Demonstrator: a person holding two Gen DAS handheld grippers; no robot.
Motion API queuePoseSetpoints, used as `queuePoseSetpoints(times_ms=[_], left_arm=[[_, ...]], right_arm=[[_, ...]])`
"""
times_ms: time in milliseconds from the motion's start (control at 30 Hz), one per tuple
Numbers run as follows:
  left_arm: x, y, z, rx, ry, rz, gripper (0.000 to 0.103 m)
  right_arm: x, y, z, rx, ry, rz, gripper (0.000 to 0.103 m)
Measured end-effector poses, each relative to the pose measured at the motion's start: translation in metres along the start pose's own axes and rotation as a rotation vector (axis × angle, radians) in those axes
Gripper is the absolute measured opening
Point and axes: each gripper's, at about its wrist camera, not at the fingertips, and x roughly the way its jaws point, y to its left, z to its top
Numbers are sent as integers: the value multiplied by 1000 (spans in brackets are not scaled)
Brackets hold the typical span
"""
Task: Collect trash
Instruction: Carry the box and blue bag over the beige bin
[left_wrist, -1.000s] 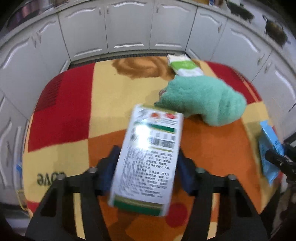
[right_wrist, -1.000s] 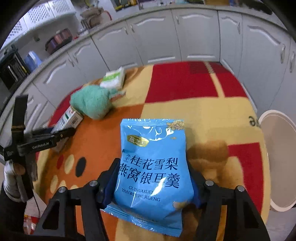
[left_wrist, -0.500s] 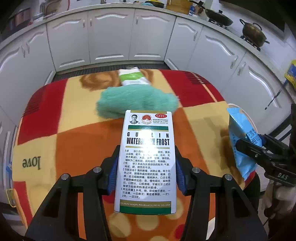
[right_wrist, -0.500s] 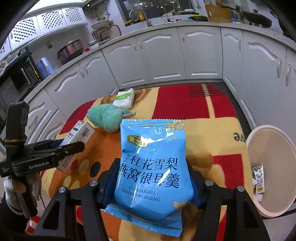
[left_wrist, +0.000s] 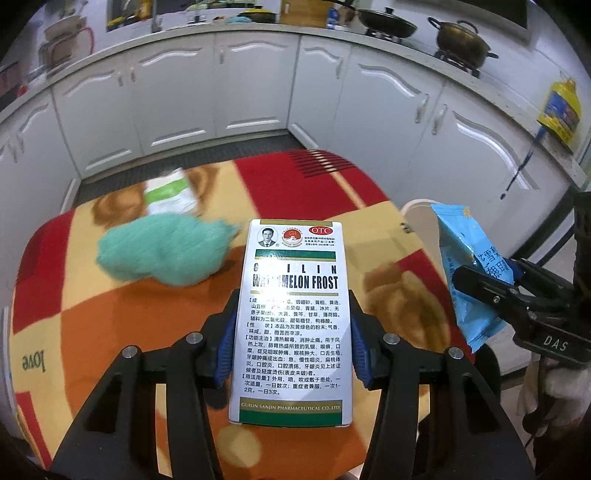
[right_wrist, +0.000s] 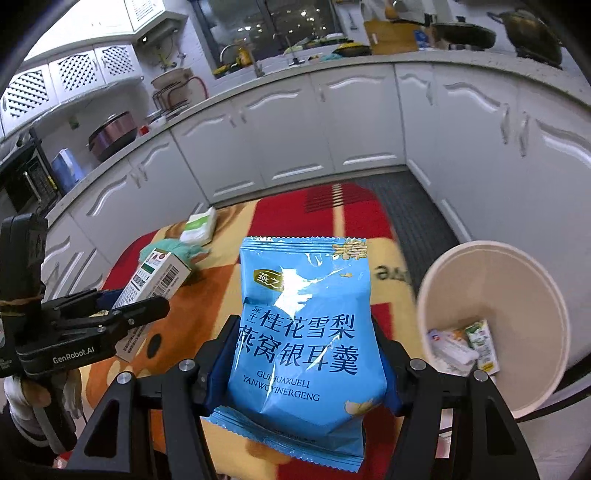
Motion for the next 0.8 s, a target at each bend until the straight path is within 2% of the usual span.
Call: queuePoseSetpoints(times_ms=[333,633,800], left_arm=[[19,-58,34,93,-10,-42,49],[52,-111,56,172,2,-57,49],[74,-134,62,163,37,-89,49]], right_arm=[[-24,-56,8,78,-44,-74,62],[-33,-115,-5,167,-33,-163,62],[-38,-147,-14,229,-37,-203,63]])
